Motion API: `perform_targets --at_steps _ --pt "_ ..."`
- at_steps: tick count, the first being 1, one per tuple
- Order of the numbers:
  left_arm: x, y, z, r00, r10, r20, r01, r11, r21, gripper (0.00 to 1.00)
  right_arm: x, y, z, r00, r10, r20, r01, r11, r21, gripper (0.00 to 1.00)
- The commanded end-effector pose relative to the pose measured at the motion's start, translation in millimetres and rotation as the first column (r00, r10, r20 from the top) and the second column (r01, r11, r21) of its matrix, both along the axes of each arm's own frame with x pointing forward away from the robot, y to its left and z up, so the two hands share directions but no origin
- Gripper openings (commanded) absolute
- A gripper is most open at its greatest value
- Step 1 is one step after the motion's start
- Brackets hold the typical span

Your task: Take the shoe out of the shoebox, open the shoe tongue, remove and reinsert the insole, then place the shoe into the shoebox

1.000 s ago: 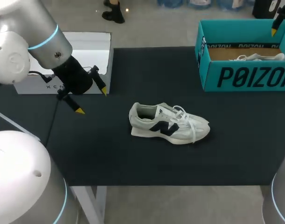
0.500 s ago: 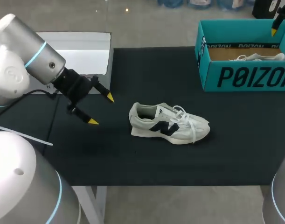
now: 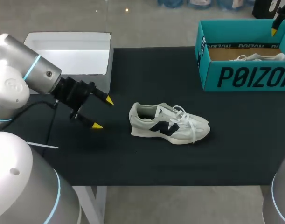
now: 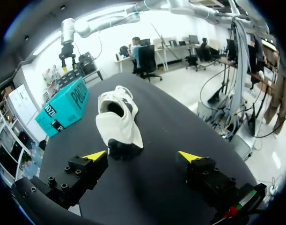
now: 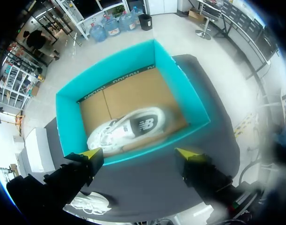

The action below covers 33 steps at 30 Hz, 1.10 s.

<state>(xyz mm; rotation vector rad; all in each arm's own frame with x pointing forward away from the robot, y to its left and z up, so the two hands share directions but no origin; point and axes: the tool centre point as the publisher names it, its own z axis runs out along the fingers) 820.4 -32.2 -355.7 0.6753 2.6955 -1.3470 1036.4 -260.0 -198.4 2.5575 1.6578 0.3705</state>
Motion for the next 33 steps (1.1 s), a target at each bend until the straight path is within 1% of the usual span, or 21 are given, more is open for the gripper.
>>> perform_targets --at_steps 1,5,12,20,33 --pt "4.7 -1 -22 1.0 -0.003 -0.027 0.002 0.999 -0.054 1.0 0.1 0 0 1.0 -0.001 -0.001 0.001 1.0 -0.001 1.0" --pt "5.2 -9 -32 0.999 0.001 -0.049 -0.003 0.999 -0.037 1.0 0.1 0 0 1.0 -0.001 -0.001 0.001 1.0 -0.001 1.0" --pt "11.5 -19 -45 0.997 0.034 -0.075 -0.039 0.997 -0.063 1.0 0.1 0 0 1.0 -0.001 -0.001 0.001 1.0 -0.001 1.0" --pt "28.8 -29 -57 0.993 0.077 -0.09 -0.085 0.993 -0.079 1.0 0.1 0 0 1.0 -0.001 -0.001 0.001 1.0 -0.001 1.0" --pt "52.8 -63 -66 0.994 0.071 -0.085 -0.08 0.992 -0.101 1.0 0.1 0 0 1.0 -0.001 -0.001 0.001 1.0 -0.001 1.0"
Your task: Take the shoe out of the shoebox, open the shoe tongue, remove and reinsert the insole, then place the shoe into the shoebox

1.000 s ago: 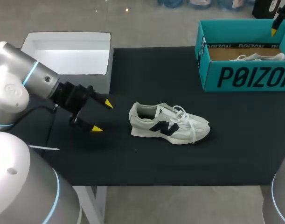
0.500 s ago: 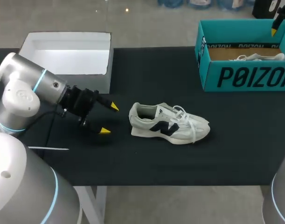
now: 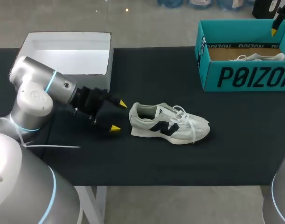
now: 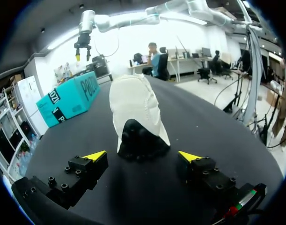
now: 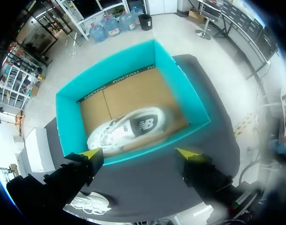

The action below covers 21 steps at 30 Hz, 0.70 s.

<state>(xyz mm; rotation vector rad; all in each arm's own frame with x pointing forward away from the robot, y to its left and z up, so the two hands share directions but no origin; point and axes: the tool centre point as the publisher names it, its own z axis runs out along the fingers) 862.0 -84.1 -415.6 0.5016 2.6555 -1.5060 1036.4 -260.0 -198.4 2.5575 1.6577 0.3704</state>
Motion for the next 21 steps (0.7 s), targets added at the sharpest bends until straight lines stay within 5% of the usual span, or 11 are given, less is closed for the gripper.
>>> perform_targets --at_steps 1,7,21 --pt "12.1 -12 -7 1.0 -0.012 -0.004 0.012 1.0 -0.003 1.0 0.1 0 0 1.0 -0.001 -0.001 0.001 1.0 -0.001 1.0" --pt "17.5 -26 -9 1.0 -0.027 -0.003 0.027 1.0 -0.005 1.0 0.1 0 0 1.0 -0.001 -0.001 0.001 1.0 -0.001 1.0" --pt "-11.1 -32 -20 0.999 -0.027 -0.039 0.028 1.0 0.011 1.0 0.1 0 0 1.0 -0.001 -0.001 0.001 1.0 -0.001 1.0"
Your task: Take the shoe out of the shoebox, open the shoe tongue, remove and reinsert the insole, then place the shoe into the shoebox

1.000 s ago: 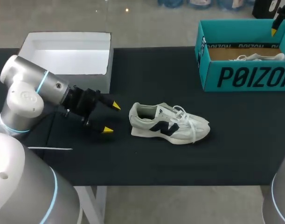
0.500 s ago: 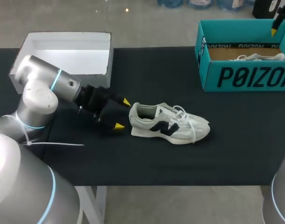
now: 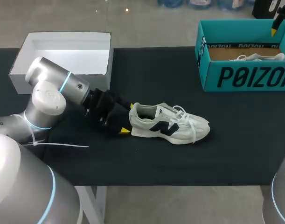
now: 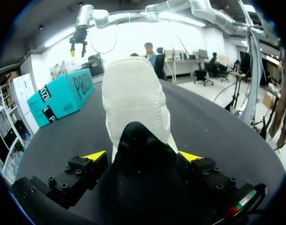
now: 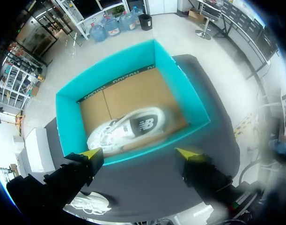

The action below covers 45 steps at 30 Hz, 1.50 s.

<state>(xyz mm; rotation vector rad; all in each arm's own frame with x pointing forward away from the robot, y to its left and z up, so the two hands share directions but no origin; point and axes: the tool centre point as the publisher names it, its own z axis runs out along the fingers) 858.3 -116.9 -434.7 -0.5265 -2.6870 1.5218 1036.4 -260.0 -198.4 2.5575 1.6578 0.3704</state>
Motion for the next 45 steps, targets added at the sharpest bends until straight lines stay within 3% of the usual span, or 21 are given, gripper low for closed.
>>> perform_targets --at_steps 1,27,45 --pt "-9.4 1 -1 1.0 0.012 0.002 -0.012 1.0 0.003 1.0 0.1 0 0 1.0 -0.001 -0.001 0.001 1.0 -0.001 1.0" --pt "-27.6 -14 -5 1.0 0.001 -0.029 -0.001 1.0 0.01 1.0 0.1 0 0 1.0 -0.001 -0.001 0.001 1.0 -0.001 1.0" --pt "-31.0 4 0 0.993 0.051 -0.109 -0.066 0.989 -0.131 1.0 0.1 0 0 1.0 -0.001 -0.001 0.001 1.0 -0.001 1.0"
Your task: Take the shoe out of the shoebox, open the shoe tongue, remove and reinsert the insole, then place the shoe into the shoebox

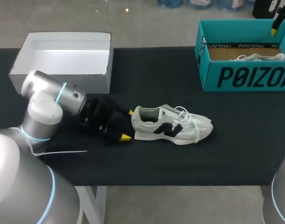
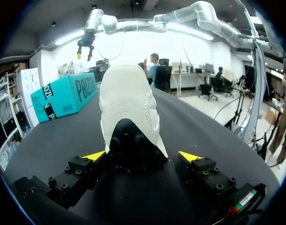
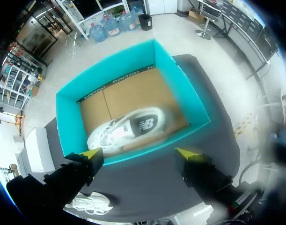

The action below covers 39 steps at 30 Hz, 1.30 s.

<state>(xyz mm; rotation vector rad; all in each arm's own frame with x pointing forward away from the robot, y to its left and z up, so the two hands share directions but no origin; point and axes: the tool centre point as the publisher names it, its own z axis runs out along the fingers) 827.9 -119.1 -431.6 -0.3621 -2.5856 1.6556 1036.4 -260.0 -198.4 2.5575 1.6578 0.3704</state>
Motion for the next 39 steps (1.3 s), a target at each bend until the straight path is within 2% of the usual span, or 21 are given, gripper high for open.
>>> perform_targets --at_steps 1,9,18,26,39 --pt "-0.1 6 -3 1.0 0.001 -0.008 -0.001 0.999 -0.041 1.0 0.1 0 0 1.0 -0.001 -0.001 0.001 1.0 -0.001 1.0" --pt "6.2 4 4 0.999 0.0 -0.038 -0.002 0.999 -0.051 1.0 0.1 0 0 1.0 -0.001 -0.001 0.001 1.0 -0.001 1.0" --pt "12.6 -11 14 1.0 -0.004 -0.02 0.003 0.999 -0.05 1.0 0.1 0 0 1.0 -0.001 -0.001 0.001 1.0 -0.001 1.0" --pt "11.5 -24 11 1.0 -0.004 -0.022 0.004 1.0 -0.03 1.0 0.1 0 0 1.0 -0.001 -0.001 0.001 1.0 -0.001 1.0" --pt "7.9 -29 2 0.999 0.015 -0.032 -0.016 0.999 -0.039 1.0 0.1 0 0 1.0 -0.001 -0.001 0.001 1.0 -0.001 1.0"
